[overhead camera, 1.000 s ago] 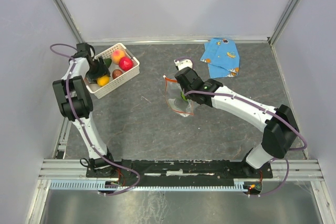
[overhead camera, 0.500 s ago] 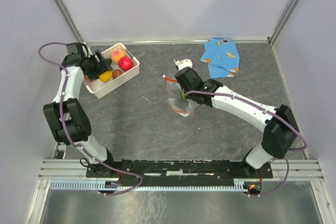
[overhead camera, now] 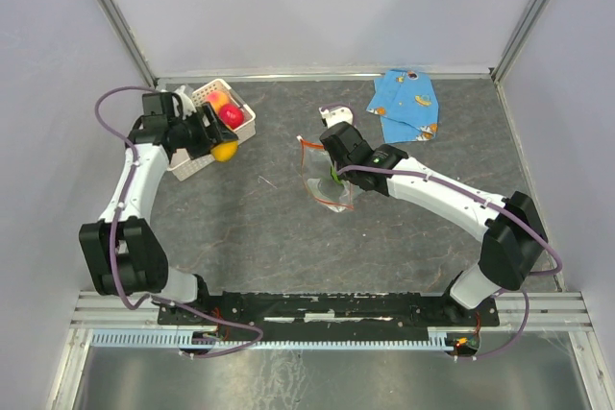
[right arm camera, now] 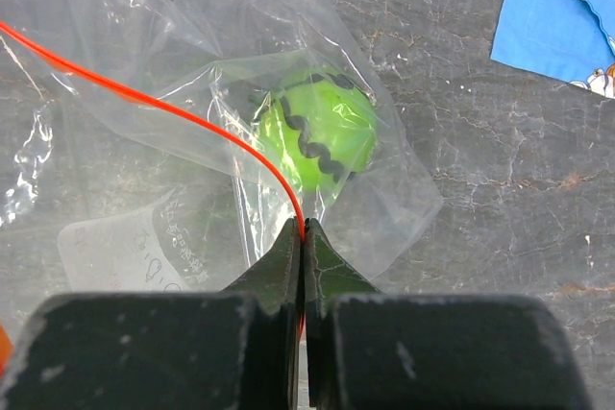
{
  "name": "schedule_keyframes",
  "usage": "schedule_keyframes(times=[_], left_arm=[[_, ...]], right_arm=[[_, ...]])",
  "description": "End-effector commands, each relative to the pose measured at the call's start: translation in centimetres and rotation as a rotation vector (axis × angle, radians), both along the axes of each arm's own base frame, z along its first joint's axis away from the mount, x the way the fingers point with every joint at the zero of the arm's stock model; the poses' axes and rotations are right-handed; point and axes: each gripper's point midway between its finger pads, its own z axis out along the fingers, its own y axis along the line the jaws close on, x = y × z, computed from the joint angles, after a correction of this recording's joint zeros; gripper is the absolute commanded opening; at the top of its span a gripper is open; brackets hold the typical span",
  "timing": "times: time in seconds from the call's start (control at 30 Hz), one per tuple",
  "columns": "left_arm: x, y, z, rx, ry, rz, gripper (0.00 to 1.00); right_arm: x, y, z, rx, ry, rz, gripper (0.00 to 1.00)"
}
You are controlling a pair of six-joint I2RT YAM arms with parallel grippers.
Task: Place the food in the zip-top bag and seal the zipper
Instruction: Pick up the fake fruit from the bin, then place the fake fruit in the zipper food storage bag.
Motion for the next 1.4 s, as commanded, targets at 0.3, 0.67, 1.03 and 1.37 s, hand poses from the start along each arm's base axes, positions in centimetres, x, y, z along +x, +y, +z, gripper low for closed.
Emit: schedule_keyframes(times=[0.3, 0.67, 1.03, 1.37], left_arm=[[-5.3, -11.9, 3.2, -0.192, -0.064, -0.233, 0.46], [-8.8, -18.3, 6.6, -0.342, -0.111, -0.314, 0.46], [-8.9, -22.0, 4.1, -0.377, -0.074, -0.244, 0.46], [-7.8, -20.2, 0.0, -0.205, -0.022, -0.121, 0.49]], right_arm=[[1.3, 2.0, 2.0, 0.108, -0.038, -0.020, 0.02], [1.5, 3.6, 2.0, 0.158, -0.016, 0.001, 0.02], [0.9, 4.5, 2.3, 0.222, 0.012, 0.016, 0.02], [-0.1, 4.8, 2.8, 0.282, 0.032, 0.032, 0.02]])
